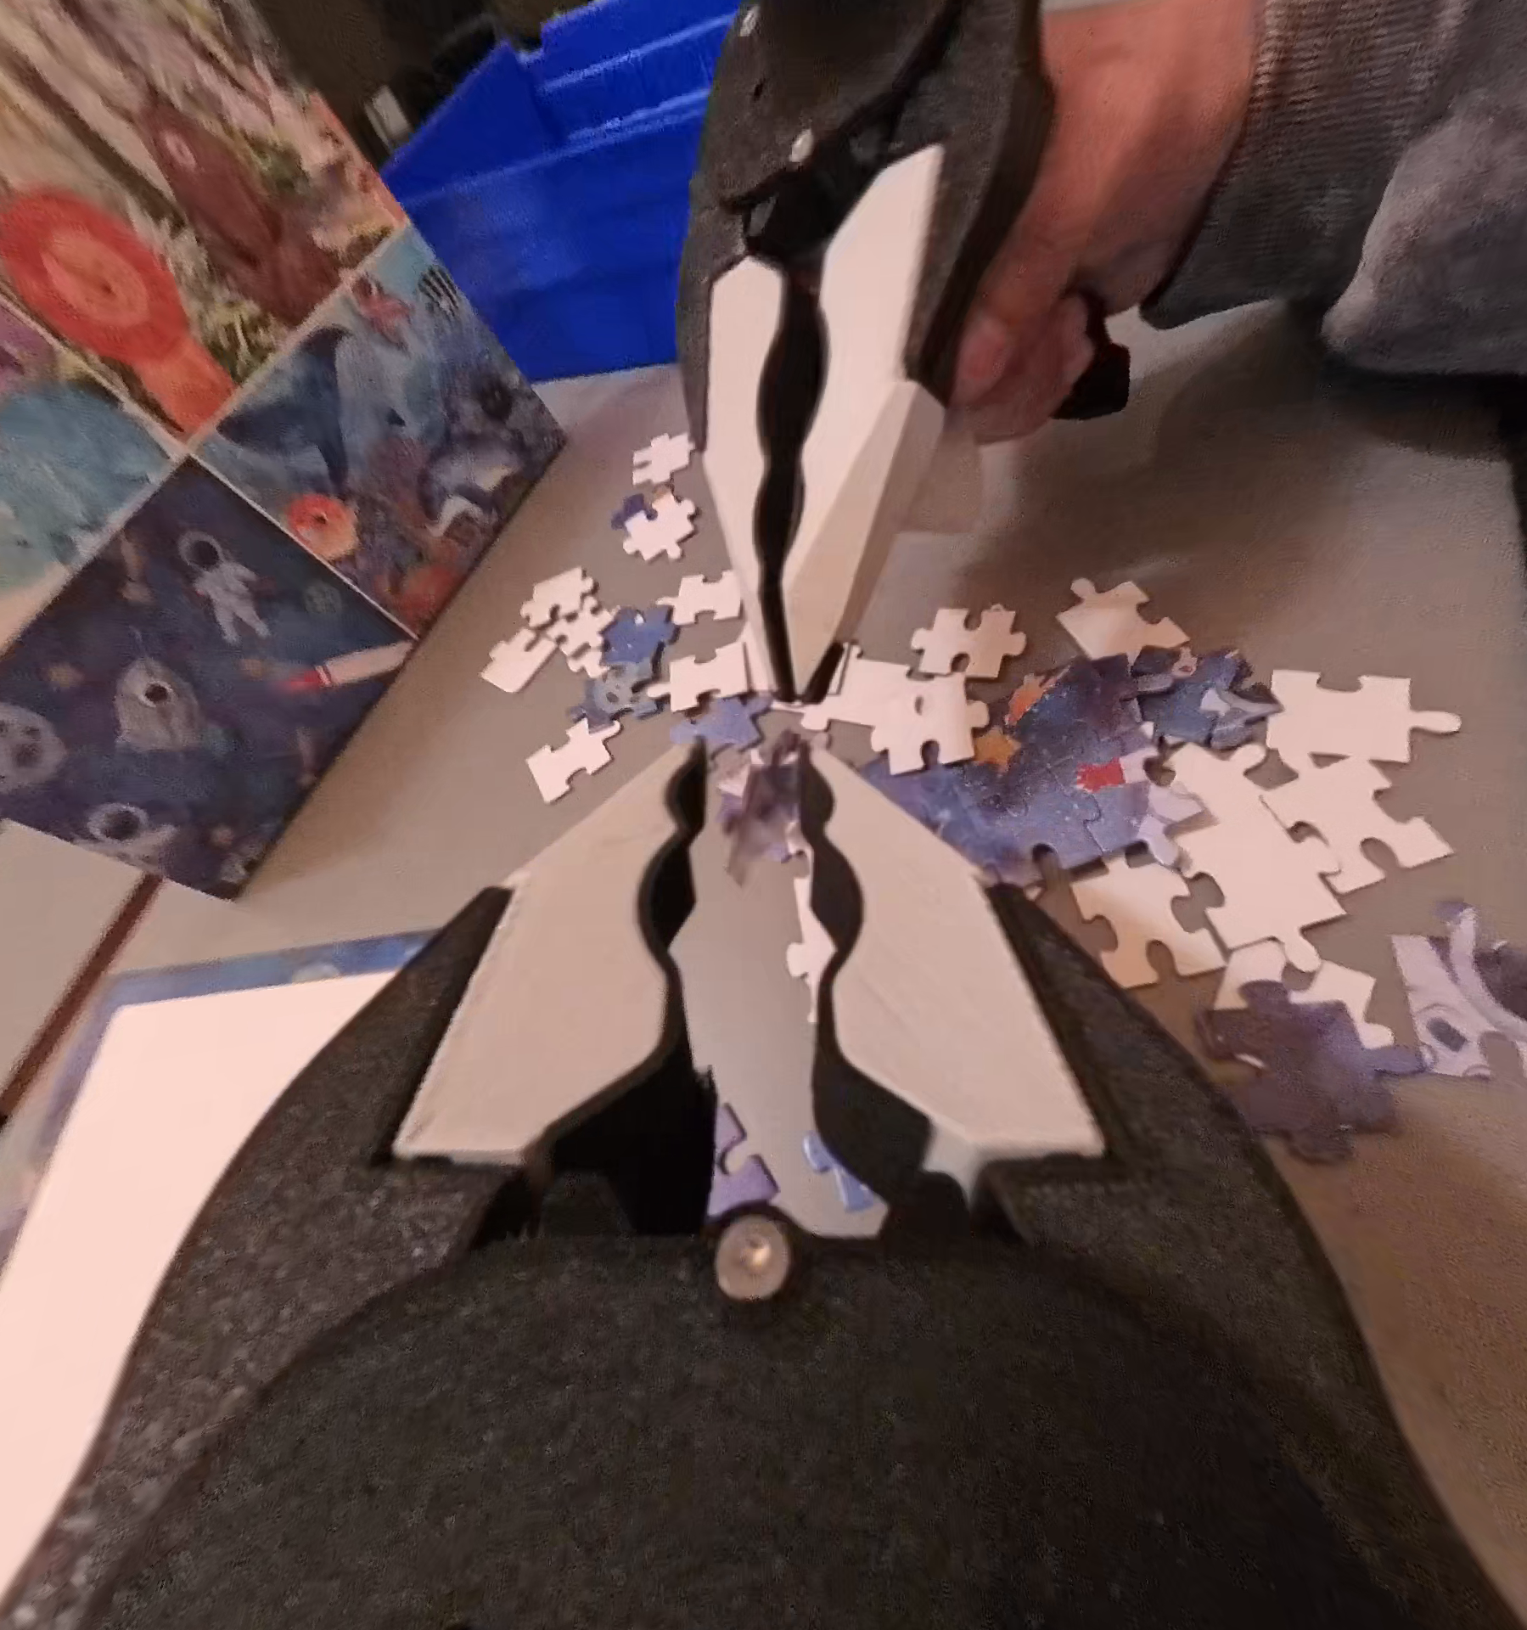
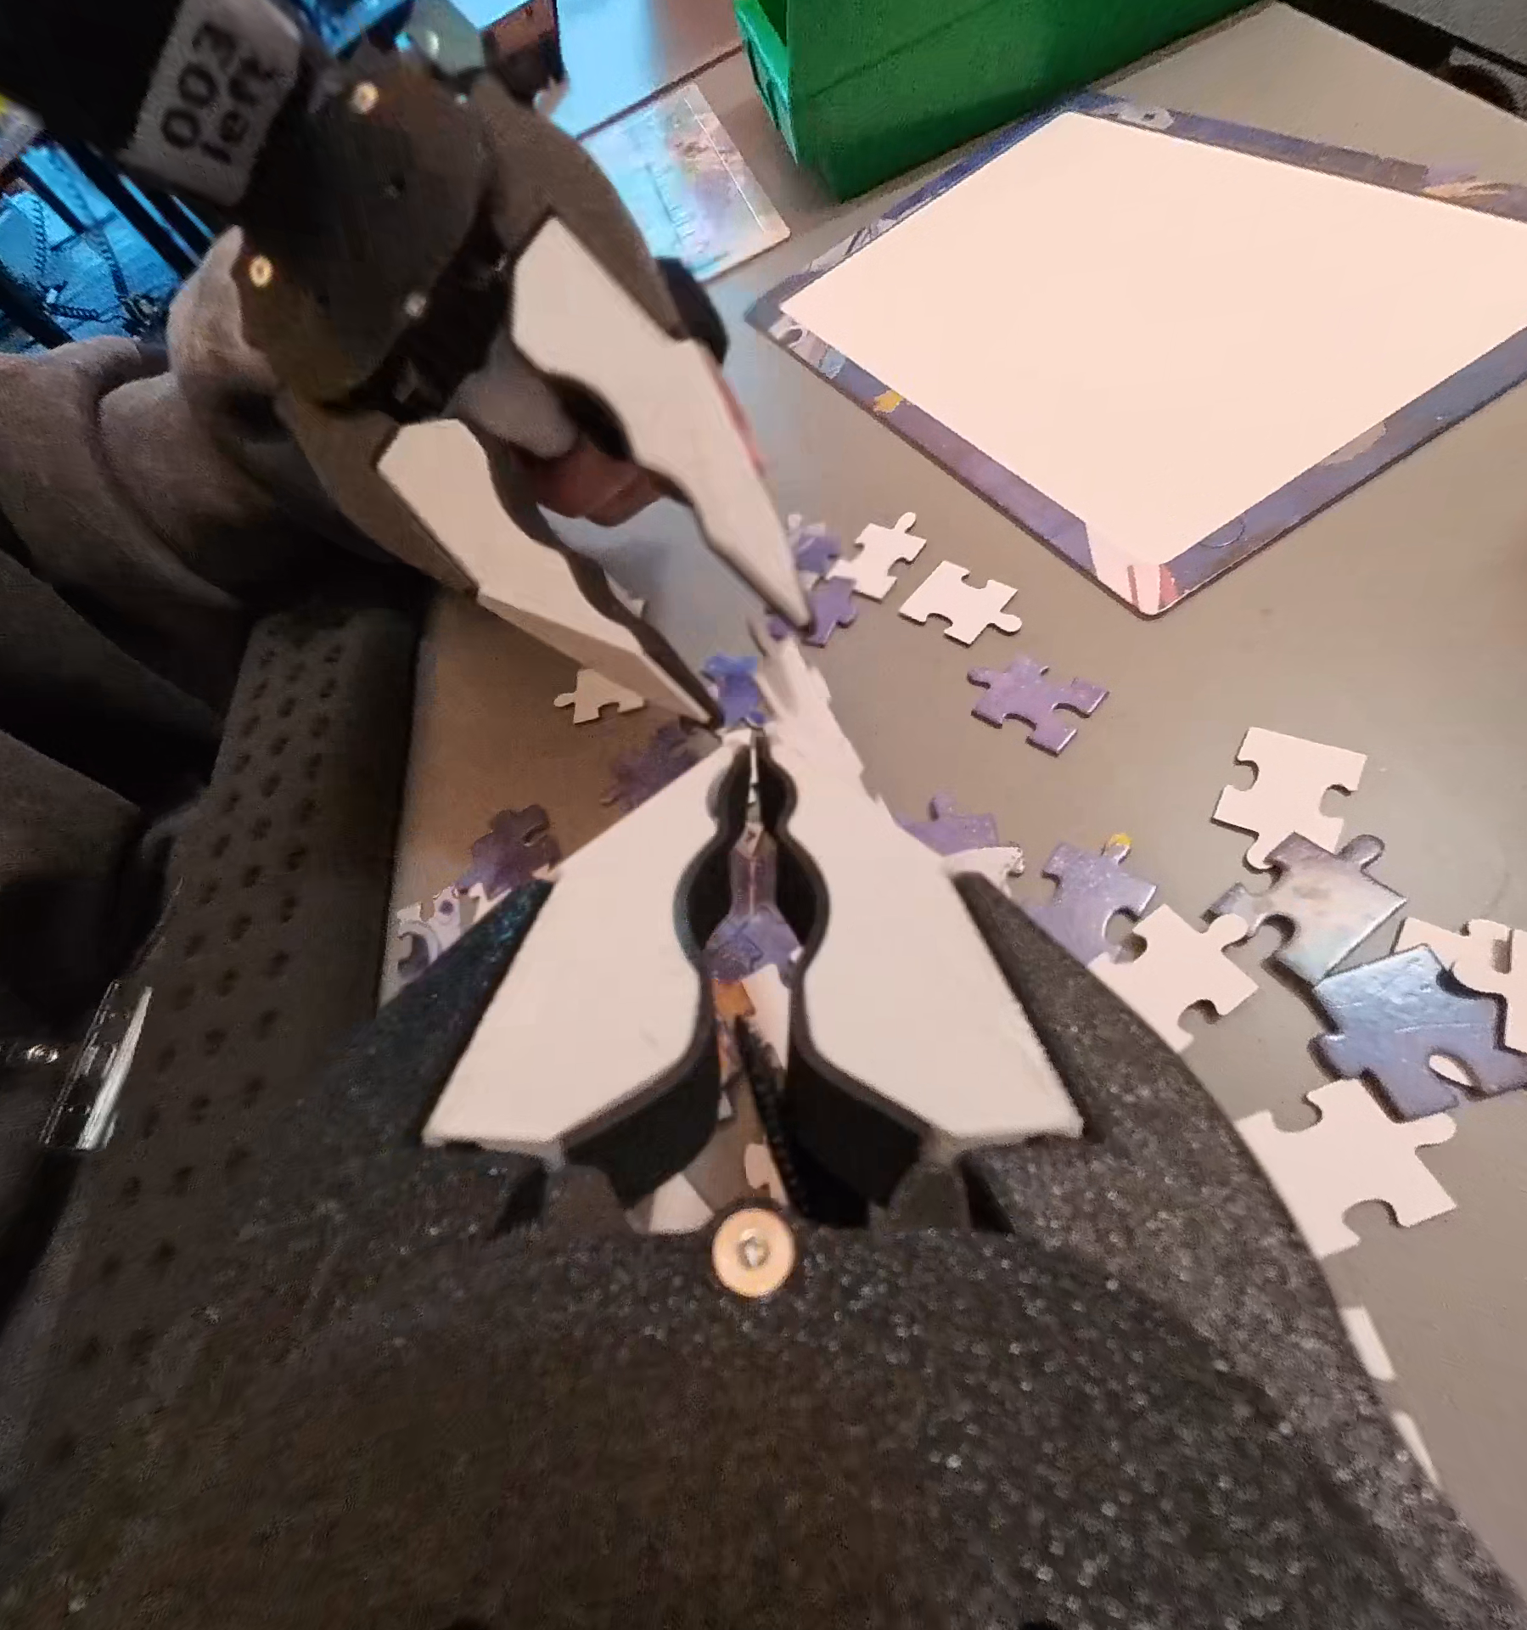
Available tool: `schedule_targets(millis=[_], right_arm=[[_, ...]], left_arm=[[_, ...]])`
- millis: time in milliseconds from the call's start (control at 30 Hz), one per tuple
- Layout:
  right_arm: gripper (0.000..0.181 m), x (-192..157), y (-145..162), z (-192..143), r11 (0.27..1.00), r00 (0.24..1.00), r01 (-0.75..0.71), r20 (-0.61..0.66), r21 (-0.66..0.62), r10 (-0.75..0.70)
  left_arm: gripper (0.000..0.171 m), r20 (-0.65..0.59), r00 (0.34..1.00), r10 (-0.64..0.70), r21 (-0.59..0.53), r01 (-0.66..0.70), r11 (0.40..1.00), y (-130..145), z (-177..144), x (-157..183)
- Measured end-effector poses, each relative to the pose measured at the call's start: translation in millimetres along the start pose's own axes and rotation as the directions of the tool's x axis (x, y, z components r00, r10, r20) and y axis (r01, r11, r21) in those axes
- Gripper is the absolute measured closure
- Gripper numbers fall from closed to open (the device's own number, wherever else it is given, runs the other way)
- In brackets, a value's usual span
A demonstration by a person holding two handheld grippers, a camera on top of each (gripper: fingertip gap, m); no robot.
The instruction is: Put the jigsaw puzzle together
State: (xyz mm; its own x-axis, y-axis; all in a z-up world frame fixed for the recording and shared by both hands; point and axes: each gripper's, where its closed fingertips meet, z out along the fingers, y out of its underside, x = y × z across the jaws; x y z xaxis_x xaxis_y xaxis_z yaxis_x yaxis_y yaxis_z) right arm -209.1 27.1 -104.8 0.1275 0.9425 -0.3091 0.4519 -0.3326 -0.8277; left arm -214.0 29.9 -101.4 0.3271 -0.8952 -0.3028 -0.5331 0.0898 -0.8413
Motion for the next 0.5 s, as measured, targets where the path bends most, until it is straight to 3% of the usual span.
schedule_targets(millis=[33, 100, 233, 300, 367, 433, 500], right_arm=[[0.179, 0.2, 0.2, 0.5, 1.000, 1.000, -0.009, 0.007, 0.000, 0.009], [0.173, 6.6, 6.1, 2.3, 1.000, 1.000, -0.013, -0.023, -0.029, 0.012], [0.148, 28.2, 19.0, 2.2, 0.994, 0.986, 0.027, -0.159, -0.106, -0.044], [0.140, 34.7, 20.1, 8.6, 0.990, 0.973, 0.069, -0.213, -0.127, -0.095], [0.139, 43.1, 19.8, 18.8, 0.986, 0.959, 0.080, -0.260, -0.146, -0.117], [0.139, 48.3, 21.9, 30.0, 0.984, 0.961, 0.073, -0.254, -0.164, -0.114], [0.138, 50.7, 28.8, 40.5, 0.980, 0.972, 0.048, -0.215, -0.191, -0.090]], left_arm=[[0.166, 0.028, 0.998, 0.059, 0.012, -0.059, 0.998, -2.6, 0.2, 1.1], [0.171, 0.053, 0.993, 0.108, -0.026, -0.107, 0.994, 2.4, 4.1, 1.0], [0.171, 0.091, 0.996, -0.006, -0.189, 0.023, 0.982, 38.3, 6.7, -19.4], [0.158, 0.078, 0.986, -0.146, -0.269, 0.162, 0.949, 59.6, 3.6, -25.4], [0.152, 0.080, 0.971, -0.224, -0.268, 0.237, 0.934, 64.8, 0.1, -32.1], [0.140, -0.016, 0.957, -0.290, -0.287, 0.274, 0.918, 68.3, -2.4, -18.7], [0.137, -0.022, 0.969, -0.245, -0.314, 0.226, 0.922, 76.5, 0.6, -15.5]])
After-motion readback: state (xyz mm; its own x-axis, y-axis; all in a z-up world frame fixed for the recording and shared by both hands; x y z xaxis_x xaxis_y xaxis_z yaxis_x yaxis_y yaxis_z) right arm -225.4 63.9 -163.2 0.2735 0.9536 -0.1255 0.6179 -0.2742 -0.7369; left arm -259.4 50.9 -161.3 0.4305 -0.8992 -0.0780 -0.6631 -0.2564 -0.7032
